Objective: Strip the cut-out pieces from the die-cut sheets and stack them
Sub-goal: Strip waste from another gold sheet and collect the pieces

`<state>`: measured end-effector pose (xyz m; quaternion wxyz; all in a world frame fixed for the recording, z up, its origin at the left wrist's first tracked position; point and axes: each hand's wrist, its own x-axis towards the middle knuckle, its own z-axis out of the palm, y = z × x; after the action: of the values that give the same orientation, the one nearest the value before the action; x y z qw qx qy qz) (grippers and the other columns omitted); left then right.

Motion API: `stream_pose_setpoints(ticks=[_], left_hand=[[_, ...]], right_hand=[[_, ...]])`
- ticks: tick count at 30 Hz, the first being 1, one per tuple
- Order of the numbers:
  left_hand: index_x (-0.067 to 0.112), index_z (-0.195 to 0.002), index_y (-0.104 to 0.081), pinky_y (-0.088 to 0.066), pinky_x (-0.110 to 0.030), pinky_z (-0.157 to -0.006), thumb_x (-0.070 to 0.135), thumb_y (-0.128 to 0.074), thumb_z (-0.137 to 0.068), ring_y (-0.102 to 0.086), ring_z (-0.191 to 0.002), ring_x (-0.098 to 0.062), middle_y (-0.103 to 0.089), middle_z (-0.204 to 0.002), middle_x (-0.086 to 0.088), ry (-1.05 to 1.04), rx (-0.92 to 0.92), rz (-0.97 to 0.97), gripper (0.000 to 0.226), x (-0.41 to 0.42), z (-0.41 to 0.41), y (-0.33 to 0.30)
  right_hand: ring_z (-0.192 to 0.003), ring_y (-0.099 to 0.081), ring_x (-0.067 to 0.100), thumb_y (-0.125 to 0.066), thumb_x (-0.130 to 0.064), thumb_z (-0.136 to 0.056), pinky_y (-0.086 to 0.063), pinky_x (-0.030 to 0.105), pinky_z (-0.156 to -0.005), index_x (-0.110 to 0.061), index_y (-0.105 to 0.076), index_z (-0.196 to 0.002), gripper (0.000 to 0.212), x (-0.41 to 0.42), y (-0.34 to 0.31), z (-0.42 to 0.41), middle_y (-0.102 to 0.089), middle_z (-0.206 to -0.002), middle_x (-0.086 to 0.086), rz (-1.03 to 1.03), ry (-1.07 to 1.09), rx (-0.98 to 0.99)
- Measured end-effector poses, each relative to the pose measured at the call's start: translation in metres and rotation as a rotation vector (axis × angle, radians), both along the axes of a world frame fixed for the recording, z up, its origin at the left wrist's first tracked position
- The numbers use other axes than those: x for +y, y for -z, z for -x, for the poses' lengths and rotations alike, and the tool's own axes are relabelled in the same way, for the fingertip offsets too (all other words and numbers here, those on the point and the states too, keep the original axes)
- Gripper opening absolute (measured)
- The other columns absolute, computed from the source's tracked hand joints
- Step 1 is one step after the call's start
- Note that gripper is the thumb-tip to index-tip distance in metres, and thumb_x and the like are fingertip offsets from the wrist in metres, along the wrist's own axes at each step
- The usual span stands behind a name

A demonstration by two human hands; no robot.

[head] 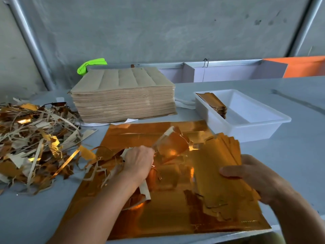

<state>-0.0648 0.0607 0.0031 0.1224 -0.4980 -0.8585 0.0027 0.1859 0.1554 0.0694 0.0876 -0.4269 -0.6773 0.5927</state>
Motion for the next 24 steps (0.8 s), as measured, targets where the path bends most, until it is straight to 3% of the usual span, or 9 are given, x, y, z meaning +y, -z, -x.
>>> stream_pose_setpoints(ticks=[5, 8, 12, 16, 20, 24], left_hand=[[0.019, -0.087, -0.055, -0.046, -0.02, -0.057, 0.027, -0.048, -0.098, -0.056, -0.064, -0.007, -0.056, -0.076, 0.001, -0.086, -0.007, 0.001, 0.015, -0.002, 0.014, 0.003], [0.018, -0.085, -0.053, -0.039, -0.019, -0.05, 0.028, -0.05, -0.096, -0.052, -0.059, -0.006, -0.052, -0.071, 0.001, -0.171, -0.016, -0.002, 0.015, 0.0, 0.015, 0.004], [0.013, -0.1, -0.06, -0.042, -0.018, -0.047, 0.026, -0.051, -0.095, -0.054, -0.059, -0.008, -0.052, -0.07, 0.001, -0.337, -0.092, -0.006, 0.016, -0.002, 0.023, 0.002], [0.014, -0.103, -0.061, -0.037, -0.02, -0.048, 0.026, -0.055, -0.094, -0.055, -0.064, -0.01, -0.051, -0.07, 0.003, -0.405, -0.21, -0.048, 0.017, -0.004, 0.032, -0.004], [0.014, -0.096, -0.063, -0.04, -0.02, -0.051, 0.025, -0.053, -0.095, -0.056, -0.061, -0.009, -0.061, -0.078, 0.001, -0.374, -0.557, -0.165, 0.015, -0.004, 0.035, -0.011], [0.018, -0.092, -0.065, -0.045, -0.017, -0.057, 0.023, -0.054, -0.094, -0.058, -0.072, -0.005, -0.062, -0.086, 0.008, -0.24, -0.529, -0.195, 0.013, -0.003, 0.027, -0.012]], right_hand=[[-0.081, -0.064, 0.046, -0.062, -0.004, -0.086, -0.051, 0.057, -0.08, -0.005, -0.059, -0.088, 0.003, 0.02, -0.015, -0.027, -0.066, -0.092, 0.028, -0.222, 0.201, -0.149], [-0.077, -0.064, 0.043, -0.062, -0.006, -0.087, -0.053, 0.05, -0.07, -0.009, -0.058, -0.086, 0.005, 0.021, -0.019, -0.028, -0.065, -0.089, 0.025, -0.224, 0.204, -0.134], [-0.078, -0.061, 0.046, -0.063, -0.012, -0.088, -0.052, 0.054, -0.075, -0.003, -0.051, -0.104, 0.022, 0.022, -0.021, -0.024, -0.06, -0.09, 0.024, -0.304, 0.35, -0.108], [-0.08, -0.062, 0.05, -0.062, -0.011, -0.089, -0.052, 0.06, -0.077, -0.005, -0.052, -0.101, 0.016, 0.019, -0.023, -0.019, -0.061, -0.091, 0.025, -0.282, 0.353, -0.062], [-0.069, -0.059, 0.034, -0.061, -0.012, -0.089, -0.05, 0.043, -0.06, -0.009, -0.049, -0.093, 0.013, 0.01, -0.017, -0.004, -0.058, -0.082, 0.013, -0.356, 0.392, -0.005], [-0.073, -0.065, 0.039, -0.06, -0.011, -0.09, -0.056, 0.051, -0.068, -0.01, -0.054, -0.085, 0.008, -0.002, -0.003, 0.027, -0.064, -0.083, 0.021, -0.404, 0.284, -0.027]])
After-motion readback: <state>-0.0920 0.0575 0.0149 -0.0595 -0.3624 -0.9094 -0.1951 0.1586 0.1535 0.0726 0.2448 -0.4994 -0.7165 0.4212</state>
